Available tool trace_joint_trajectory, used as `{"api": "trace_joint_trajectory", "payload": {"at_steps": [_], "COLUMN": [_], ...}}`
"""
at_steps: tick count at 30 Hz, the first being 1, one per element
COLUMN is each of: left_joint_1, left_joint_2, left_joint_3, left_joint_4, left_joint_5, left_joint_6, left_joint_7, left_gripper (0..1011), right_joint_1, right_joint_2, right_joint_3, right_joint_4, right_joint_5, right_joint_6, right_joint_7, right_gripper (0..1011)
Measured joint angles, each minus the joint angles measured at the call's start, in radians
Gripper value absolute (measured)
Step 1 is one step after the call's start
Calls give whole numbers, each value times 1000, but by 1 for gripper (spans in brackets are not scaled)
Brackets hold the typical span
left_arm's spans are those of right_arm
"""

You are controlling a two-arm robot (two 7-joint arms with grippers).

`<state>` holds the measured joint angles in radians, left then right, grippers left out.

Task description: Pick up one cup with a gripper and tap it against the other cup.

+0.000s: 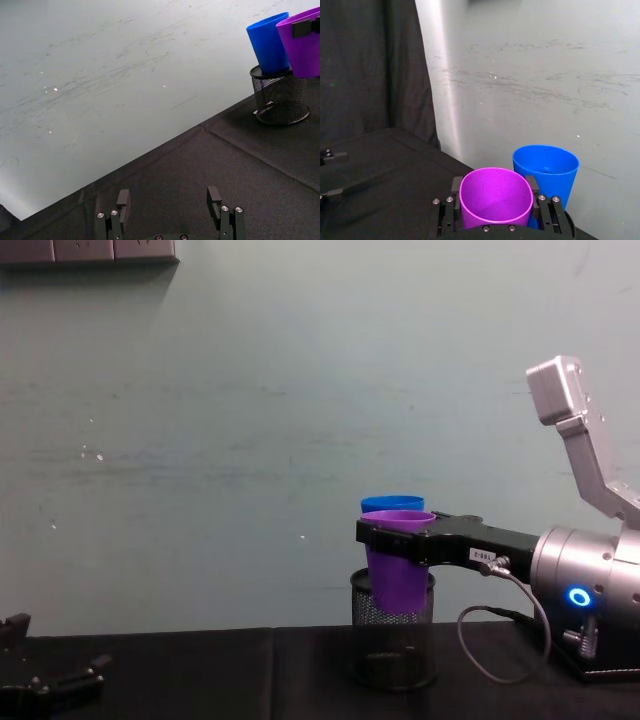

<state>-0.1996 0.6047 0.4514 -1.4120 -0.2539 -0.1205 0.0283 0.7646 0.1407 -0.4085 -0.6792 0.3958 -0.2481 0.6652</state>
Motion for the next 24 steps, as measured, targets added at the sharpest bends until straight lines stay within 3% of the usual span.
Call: {"api": "trace_joint_trajectory", "payload": {"at_steps": [10, 24], "left_joint_1": [0, 0], "left_joint_2": [0, 0], "left_joint_3": [0, 0], "left_joint_4": [0, 0], "left_joint_5": [0, 0], "left_joint_6": [0, 0], "left_joint_7": [0, 0], "left_gripper": [1000, 1000], "right_joint_1": [50, 67], "right_joint_2": [-26, -36], "right_joint_3": [14, 40], "right_joint_4": [85, 108], "right_joint_5": [-15, -25], "right_joint_6": [-27, -36], "right_joint_7": [18, 35], "right_gripper": [755, 755]}}
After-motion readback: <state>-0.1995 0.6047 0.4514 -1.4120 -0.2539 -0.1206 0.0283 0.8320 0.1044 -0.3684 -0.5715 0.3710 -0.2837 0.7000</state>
